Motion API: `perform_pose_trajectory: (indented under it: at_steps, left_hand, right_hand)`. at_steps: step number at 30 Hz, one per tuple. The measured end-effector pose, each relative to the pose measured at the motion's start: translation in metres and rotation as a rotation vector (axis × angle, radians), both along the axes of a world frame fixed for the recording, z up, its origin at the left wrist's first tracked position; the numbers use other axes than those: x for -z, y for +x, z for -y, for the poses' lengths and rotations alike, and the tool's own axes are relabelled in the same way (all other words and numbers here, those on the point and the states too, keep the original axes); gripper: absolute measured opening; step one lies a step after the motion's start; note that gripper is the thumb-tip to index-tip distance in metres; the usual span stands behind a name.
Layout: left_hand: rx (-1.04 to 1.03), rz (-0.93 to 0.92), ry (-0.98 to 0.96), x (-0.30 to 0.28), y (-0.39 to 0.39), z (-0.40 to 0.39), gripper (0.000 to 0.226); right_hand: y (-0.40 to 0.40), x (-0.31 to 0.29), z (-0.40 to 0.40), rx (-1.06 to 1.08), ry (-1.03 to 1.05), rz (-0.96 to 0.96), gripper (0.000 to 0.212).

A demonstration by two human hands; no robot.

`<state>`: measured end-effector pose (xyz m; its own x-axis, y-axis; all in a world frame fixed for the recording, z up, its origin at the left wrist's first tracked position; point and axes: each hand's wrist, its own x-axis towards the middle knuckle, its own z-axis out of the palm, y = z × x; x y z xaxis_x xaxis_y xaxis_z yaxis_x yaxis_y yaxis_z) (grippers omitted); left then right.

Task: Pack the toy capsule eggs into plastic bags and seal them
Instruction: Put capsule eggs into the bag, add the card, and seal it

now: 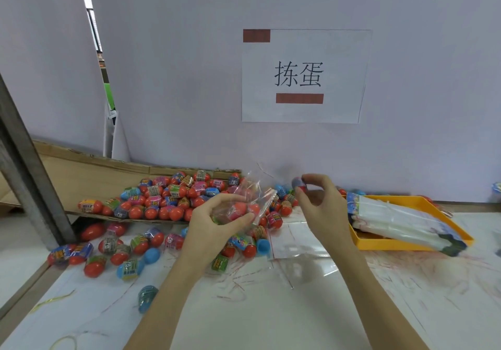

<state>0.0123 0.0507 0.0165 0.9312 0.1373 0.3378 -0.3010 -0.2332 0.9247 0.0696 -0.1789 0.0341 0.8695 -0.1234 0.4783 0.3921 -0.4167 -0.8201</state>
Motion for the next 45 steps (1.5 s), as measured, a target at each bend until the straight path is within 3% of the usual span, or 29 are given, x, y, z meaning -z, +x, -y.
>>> perform_pose_trajectory:
  at_steps: [4, 9, 19, 26, 31, 34, 36, 38, 42, 45]
  left_hand:
    - [0.003, 0.036, 0.083, 0.006, 0.001, 0.002, 0.035]
    - [-0.017, 0.051, 0.163, 0.009, 0.002, 0.006, 0.042]
    - [-0.075, 0.092, 0.179, 0.002, -0.003, 0.009, 0.036]
    - [-0.13, 0.155, 0.274, 0.004, -0.005, 0.008, 0.038]
    - [-0.136, 0.208, 0.371, 0.008, -0.004, 0.009, 0.037]
    - [-0.18, 0.197, 0.318, 0.005, -0.004, 0.009, 0.042]
    - [-0.228, 0.173, 0.266, 0.004, -0.002, 0.005, 0.03]
    - [-0.264, 0.17, 0.239, 0.005, -0.001, 0.002, 0.018]
    - [-0.325, 0.139, 0.197, 0.007, 0.001, -0.001, 0.018]
    - [-0.352, 0.138, 0.118, 0.008, 0.003, -0.004, 0.015]
  right_hand:
    - [-0.014, -0.008, -0.019, -0.192, 0.164, 0.12, 0.023]
    - [-0.022, -0.006, -0.032, -0.266, -0.087, 0.201, 0.03]
    - [-0.023, 0.0, -0.036, -0.305, -0.195, 0.163, 0.016]
    - [-0.023, 0.006, -0.047, -0.318, -0.142, 0.183, 0.015]
    - [-0.027, 0.003, -0.05, -0.36, -0.135, 0.195, 0.025]
    - [-0.027, 0.002, -0.049, -0.329, -0.04, 0.236, 0.023]
    - [-0.024, 0.001, -0.046, -0.259, 0.03, 0.246, 0.022]
    - [-0.022, 0.003, -0.043, -0.215, -0.036, 0.218, 0.021]
    - [-0.018, 0.015, -0.044, -0.246, -0.292, 0.01, 0.014]
    - [-0.016, 0.019, -0.044, -0.266, -0.46, -0.035, 0.011]
